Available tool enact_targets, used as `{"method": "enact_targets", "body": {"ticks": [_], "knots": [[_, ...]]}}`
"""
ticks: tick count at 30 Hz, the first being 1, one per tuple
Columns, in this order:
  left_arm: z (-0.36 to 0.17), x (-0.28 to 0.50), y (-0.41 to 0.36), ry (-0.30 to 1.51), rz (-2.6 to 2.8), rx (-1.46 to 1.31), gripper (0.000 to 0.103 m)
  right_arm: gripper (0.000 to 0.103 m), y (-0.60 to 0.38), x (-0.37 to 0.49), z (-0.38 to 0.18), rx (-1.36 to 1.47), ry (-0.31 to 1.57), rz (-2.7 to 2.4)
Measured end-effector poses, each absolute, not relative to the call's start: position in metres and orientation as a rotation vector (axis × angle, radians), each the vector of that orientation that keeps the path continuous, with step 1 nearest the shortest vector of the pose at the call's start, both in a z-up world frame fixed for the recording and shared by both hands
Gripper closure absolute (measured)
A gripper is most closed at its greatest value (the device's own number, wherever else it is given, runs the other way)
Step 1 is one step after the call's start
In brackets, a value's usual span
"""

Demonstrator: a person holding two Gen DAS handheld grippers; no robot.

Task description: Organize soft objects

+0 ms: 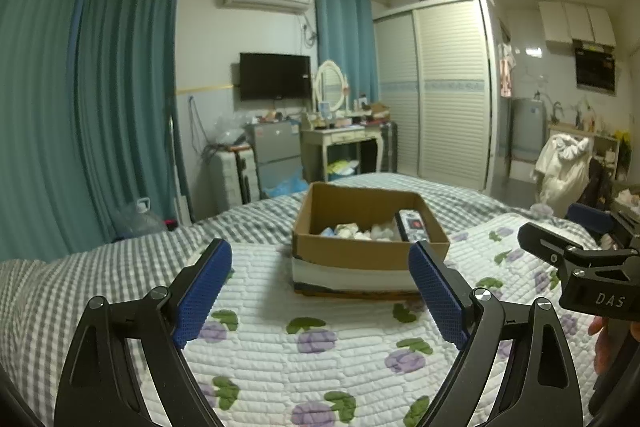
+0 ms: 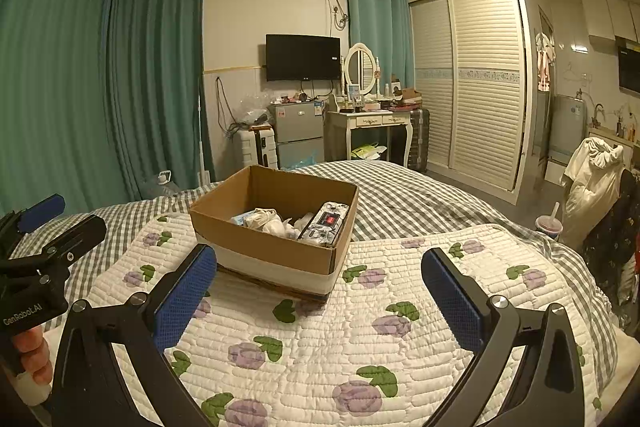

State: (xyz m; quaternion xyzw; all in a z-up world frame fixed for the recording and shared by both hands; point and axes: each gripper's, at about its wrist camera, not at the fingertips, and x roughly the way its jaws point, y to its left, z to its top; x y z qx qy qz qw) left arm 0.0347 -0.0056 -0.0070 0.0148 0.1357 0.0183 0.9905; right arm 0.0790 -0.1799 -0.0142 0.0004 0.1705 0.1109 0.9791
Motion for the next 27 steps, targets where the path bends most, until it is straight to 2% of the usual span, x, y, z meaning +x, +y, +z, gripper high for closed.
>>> {"method": "enact_targets", "body": {"ticks": [27], "knots": [[-0.0079, 0.0326, -0.0031, 0.278, 0.038, 0.024, 0.012, 0.000, -0.1699, 0.0780, -0.0128, 0.000, 0.354, 0.228]]}}
